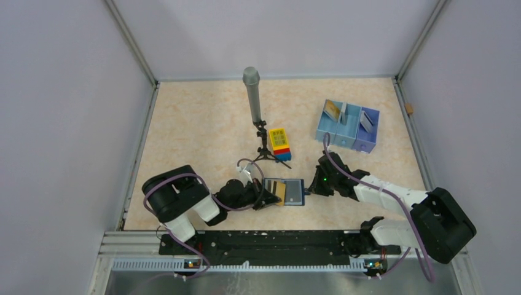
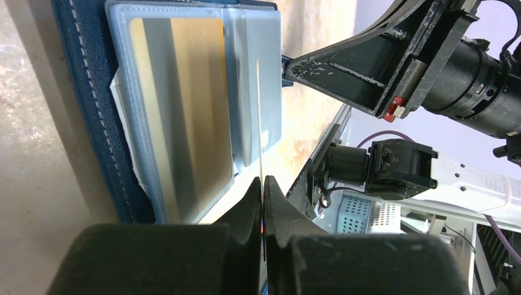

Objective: Put the credit cards into the card holder
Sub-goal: Insert the credit card into the card holder.

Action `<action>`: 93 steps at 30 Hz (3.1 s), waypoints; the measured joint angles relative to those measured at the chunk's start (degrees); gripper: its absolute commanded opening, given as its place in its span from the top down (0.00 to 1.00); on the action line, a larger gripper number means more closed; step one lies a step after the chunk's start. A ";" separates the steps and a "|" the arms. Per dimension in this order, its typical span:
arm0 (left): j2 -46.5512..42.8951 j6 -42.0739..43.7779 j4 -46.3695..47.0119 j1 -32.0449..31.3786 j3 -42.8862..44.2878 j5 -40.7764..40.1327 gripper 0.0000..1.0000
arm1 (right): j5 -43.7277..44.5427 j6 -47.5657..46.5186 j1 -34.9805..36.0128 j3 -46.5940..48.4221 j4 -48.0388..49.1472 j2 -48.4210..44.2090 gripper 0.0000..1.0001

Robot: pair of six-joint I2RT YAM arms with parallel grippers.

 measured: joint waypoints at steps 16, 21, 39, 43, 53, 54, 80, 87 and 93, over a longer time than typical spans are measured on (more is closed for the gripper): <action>4.37 -2.34 0.92 -0.09 1.40 -0.72 1.00 | 0.59 -0.02 0.37 0.22 -0.24 0.26 0.96; 6.99 -2.99 2.97 -0.09 2.14 -0.28 1.00 | 0.59 -0.02 0.37 0.22 -0.24 0.31 0.97; 11.41 -5.60 7.80 -0.26 3.08 -1.49 1.00 | 1.49 0.04 1.11 0.50 -0.68 0.33 1.00; 12.26 -5.60 8.66 -0.55 3.41 -2.29 1.00 | 1.66 0.37 1.25 0.52 -0.72 0.33 1.00; 12.44 -5.62 7.23 -1.16 4.57 -2.60 1.00 | 1.95 0.44 1.46 0.55 -0.76 0.31 1.00; 12.44 -5.62 7.08 -1.18 4.68 -2.62 1.00 | 1.95 0.42 1.46 0.55 -0.76 0.31 1.00; 11.93 -5.07 4.79 -3.06 6.45 -6.23 1.00 | 3.91 0.44 1.46 0.52 -1.51 -0.46 1.00; 11.85 -3.63 4.94 -3.15 6.49 -6.69 1.00 | 4.09 0.44 1.46 0.50 -2.14 -0.92 1.00; 11.56 -2.32 4.44 -3.21 6.75 -6.91 1.00 | 4.07 0.44 1.51 0.50 -2.80 -1.33 1.00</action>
